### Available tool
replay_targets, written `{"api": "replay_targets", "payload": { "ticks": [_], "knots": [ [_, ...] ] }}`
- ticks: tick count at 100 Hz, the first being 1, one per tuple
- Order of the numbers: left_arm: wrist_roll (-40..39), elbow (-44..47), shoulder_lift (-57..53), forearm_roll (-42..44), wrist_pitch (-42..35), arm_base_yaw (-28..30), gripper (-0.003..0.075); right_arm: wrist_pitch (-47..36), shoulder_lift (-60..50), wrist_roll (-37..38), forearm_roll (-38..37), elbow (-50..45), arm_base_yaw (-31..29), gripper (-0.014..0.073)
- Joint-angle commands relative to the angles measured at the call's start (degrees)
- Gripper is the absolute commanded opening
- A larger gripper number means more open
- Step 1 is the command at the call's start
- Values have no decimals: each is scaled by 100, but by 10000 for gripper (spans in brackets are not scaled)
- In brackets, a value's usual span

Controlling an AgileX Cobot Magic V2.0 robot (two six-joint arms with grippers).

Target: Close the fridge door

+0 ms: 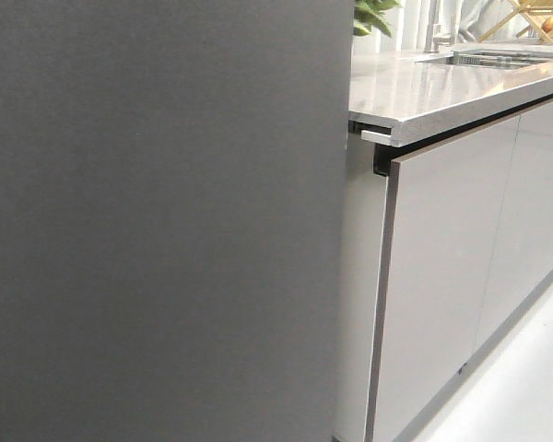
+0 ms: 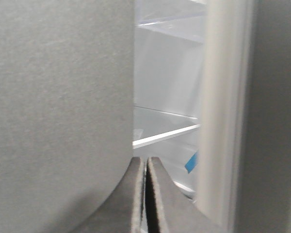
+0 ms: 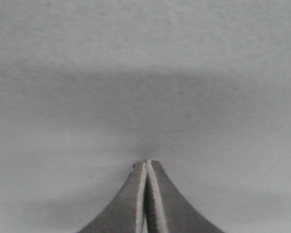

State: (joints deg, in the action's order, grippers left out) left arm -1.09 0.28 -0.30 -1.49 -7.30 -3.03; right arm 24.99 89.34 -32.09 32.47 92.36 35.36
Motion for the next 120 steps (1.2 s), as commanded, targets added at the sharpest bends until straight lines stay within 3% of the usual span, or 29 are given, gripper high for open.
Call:
{"api": "replay_targets", "payload": {
  "ticks": [1, 39, 71, 95, 120],
  "knots": [
    [-25, 201, -59, -23, -416, 27, -20, -903, 249, -52, -16, 254, -107, -44],
    [-25, 201, -59, -23, -416, 27, -20, -549, 898, -52, -50, 901, -130, -44],
    [-25, 201, -59, -23, -416, 27, -20, -400, 920, -52, -74, 912, -318, -44],
    [-25, 201, -59, -23, -416, 27, -20, -55, 451, -3, -123, 912, -1162, -43],
    [-25, 201, -59, -23, -416, 27, -20, 415, -313, 418, -841, 901, -2376, -43]
  ]
}}
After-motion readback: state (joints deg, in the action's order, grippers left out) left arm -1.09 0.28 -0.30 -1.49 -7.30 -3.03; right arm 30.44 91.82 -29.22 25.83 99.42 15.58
